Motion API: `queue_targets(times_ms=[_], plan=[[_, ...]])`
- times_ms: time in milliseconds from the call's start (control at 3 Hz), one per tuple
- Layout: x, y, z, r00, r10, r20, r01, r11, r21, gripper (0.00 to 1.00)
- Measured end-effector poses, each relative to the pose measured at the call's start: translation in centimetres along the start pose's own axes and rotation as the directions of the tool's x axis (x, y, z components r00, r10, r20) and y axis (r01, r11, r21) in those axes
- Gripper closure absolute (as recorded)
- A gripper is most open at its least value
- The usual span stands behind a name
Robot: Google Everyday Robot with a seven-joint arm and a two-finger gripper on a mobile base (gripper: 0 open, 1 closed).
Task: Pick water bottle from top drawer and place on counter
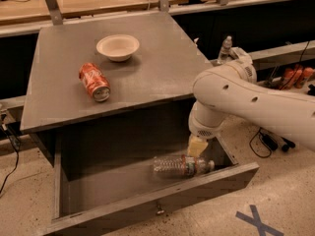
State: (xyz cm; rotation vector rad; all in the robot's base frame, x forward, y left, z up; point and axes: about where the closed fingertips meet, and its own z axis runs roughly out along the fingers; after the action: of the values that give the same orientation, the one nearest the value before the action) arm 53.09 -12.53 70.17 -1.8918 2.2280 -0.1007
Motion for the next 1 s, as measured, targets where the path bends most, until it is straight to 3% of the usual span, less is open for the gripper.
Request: queue_targets(times_ms=[333, 1000], plan=[[-0.9, 0.4, 1.7, 0.999, 0.018, 0.035, -0.017, 0.9997, -0.015, 0.38], [-1.2, 1.9, 5.0, 0.995, 0.061, 0.078, -0.054, 0.9946, -0.089, 0.33]])
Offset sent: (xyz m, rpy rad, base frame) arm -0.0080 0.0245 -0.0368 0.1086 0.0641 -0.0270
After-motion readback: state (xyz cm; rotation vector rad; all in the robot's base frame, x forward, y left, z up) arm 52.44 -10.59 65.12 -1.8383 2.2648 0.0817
